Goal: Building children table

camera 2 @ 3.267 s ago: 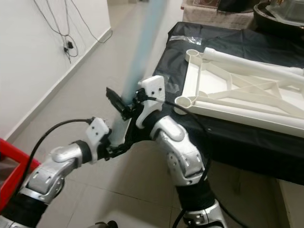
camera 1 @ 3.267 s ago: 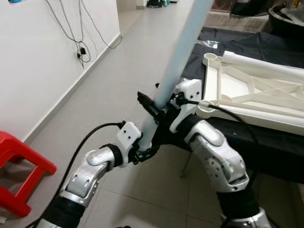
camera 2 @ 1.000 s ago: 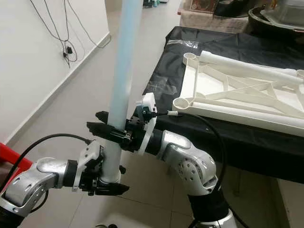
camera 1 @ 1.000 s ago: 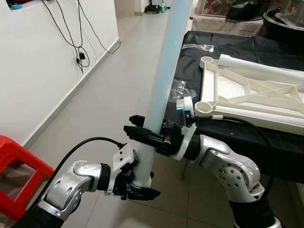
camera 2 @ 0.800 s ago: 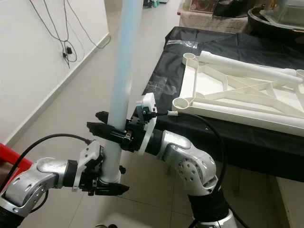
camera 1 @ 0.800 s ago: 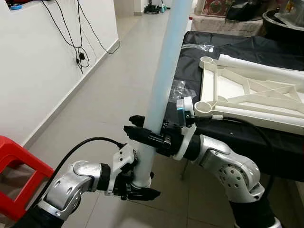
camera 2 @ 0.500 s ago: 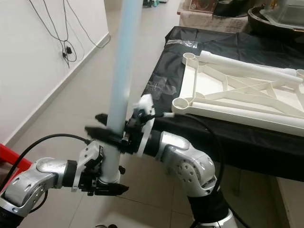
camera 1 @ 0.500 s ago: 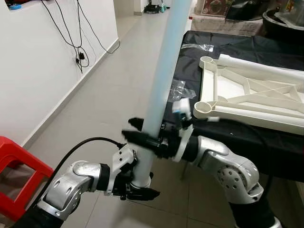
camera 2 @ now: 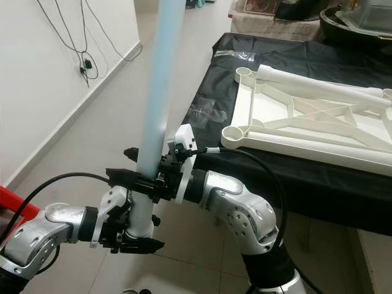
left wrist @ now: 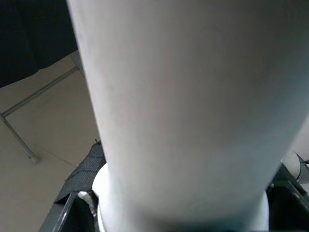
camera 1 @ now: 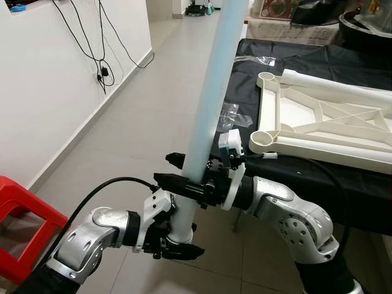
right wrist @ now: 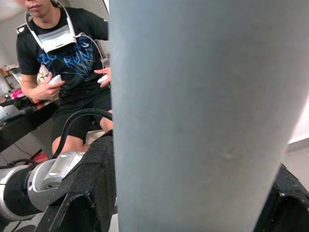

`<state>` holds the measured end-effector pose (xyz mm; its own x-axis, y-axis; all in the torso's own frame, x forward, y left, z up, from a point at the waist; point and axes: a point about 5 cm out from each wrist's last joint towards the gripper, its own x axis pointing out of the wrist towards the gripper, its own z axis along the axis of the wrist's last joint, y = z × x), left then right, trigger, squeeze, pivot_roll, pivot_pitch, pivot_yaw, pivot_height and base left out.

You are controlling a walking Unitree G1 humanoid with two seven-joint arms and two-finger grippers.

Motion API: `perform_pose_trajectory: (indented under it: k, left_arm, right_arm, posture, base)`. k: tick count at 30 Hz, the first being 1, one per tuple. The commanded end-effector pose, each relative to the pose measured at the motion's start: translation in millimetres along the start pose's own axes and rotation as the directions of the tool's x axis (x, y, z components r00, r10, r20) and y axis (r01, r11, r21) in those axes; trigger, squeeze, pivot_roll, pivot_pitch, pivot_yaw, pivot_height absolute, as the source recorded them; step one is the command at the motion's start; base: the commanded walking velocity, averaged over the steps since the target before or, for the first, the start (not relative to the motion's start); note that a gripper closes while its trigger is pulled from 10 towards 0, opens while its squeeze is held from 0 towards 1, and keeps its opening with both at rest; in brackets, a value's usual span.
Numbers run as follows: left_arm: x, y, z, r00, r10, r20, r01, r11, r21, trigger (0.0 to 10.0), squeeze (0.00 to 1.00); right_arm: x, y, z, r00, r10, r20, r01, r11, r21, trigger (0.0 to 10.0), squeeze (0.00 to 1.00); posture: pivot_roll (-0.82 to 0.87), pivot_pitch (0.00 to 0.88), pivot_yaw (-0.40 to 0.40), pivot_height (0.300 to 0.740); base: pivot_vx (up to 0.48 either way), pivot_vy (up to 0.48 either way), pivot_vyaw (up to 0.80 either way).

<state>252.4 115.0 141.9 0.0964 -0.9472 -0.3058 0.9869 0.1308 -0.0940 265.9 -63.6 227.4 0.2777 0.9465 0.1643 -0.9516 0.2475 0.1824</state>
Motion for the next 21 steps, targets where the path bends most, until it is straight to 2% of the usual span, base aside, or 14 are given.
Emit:
perform_pose_trajectory:
  k: [1, 3, 4, 5, 6, 7, 8, 16, 21]
  left_arm:
    - [0.7, -4.5, -4.3, 0.999, -0.027, -0.023, 0.027, 1.000, 0.002, 10.0, 0.00]
    - [0.9, -4.8, -4.6, 0.999, -0.030, -0.024, 0.030, 1.000, 0.001, 10.0, 0.00]
    - [1.1, -5.1, -4.9, 0.999, -0.031, -0.025, 0.031, 1.000, 0.001, 10.0, 0.00]
    - [1.2, -5.6, -5.4, 0.999, -0.034, -0.028, 0.034, 0.999, 0.001, 10.0, 0.00]
    - [1.2, -5.9, -5.8, 0.999, -0.036, -0.030, 0.036, 0.999, 0.001, 10.0, 0.00]
    - [1.2, -6.0, -6.1, 0.999, -0.037, -0.031, 0.037, 0.999, 0.001, 10.0, 0.00]
    - [1.1, -6.0, -6.3, 0.999, -0.038, -0.032, 0.038, 0.999, 0.001, 10.0, 0.00]
    - [0.2, -5.1, -7.0, 0.999, -0.036, -0.037, 0.036, 0.999, 0.000, 10.0, 0.00]
    - [-0.7, -2.2, -10.4, 0.997, -0.004, -0.073, 0.002, 1.000, -0.023, 10.0, 0.00]
  right_arm:
    - [4.8, 6.7, -0.5, 0.999, 0.031, -0.007, -0.031, 1.000, 0.001, 10.0, 0.00]
    - [5.1, 6.9, -0.5, 0.999, 0.032, -0.007, -0.032, 0.999, 0.002, 10.0, 0.00]
    - [5.7, 7.5, -0.6, 0.999, 0.035, -0.005, -0.035, 0.999, 0.005, 9.1, 0.00]
    - [6.3, 8.5, -0.7, 0.999, 0.042, -0.004, -0.042, 0.999, 0.009, 4.2, 0.00]
    - [6.8, 9.3, -0.7, 0.999, 0.047, -0.003, -0.047, 0.999, 0.012, 4.2, 0.00]
    - [7.2, 10.0, -0.8, 0.999, 0.050, -0.001, -0.050, 0.999, 0.013, 0.8, 0.00]
    - [7.4, 10.4, -0.9, 0.999, 0.050, 0.000, -0.050, 0.999, 0.014, 0.0, 0.00]
    - [7.7, 12.0, -1.8, 0.998, 0.058, 0.002, -0.058, 0.998, 0.025, 0.0, 0.00]
    - [7.7, 11.7, -2.1, 0.998, 0.055, 0.005, -0.055, 0.998, 0.026, 0.0, 0.00]
  posture:
    - [0.06, 0.138, 0.007, 0.740]
    - [0.06, 0.138, 0.007, 0.740]
    - [0.07, 0.136, 0.006, 0.740]
    - [0.06, 0.137, 0.005, 0.740]
    - [0.06, 0.137, 0.005, 0.740]
    - [0.06, 0.138, 0.007, 0.740]
    - [0.06, 0.138, 0.007, 0.740]
    - [0.06, 0.137, 0.004, 0.740]
    - [0.06, 0.134, 0.006, 0.740]
  base:
    - [0.000, 0.000, 0.00]
    - [0.000, 0.000, 0.00]
    - [0.000, 0.000, 0.00]
    - [0.000, 0.000, 0.00]
    - [0.000, 0.000, 0.00]
    - [0.000, 0.000, 0.00]
    - [0.000, 0.000, 0.00]
    - [0.000, 0.000, 0.00]
    - [0.000, 0.000, 0.00]
